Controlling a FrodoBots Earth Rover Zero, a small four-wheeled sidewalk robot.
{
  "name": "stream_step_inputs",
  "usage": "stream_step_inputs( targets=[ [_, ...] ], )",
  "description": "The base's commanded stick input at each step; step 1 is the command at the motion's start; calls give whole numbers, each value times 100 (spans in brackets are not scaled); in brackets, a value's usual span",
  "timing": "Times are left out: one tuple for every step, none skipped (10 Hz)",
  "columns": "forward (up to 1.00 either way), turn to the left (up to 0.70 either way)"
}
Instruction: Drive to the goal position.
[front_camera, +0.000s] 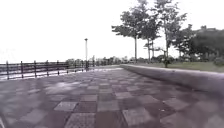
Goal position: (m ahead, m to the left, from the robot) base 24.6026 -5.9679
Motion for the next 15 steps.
stream_step_inputs(
  targets=[
    [100, 0],
    [15, 0],
    [0, 0],
    [0, 0],
    [0, 0],
    [0, 0],
    [0, 0],
    [0, 0],
    [0, 0],
    [0, 0],
    [18, 0],
    [71, 0],
    [100, 0],
    [100, 0],
    [100, 0]
  ],
)
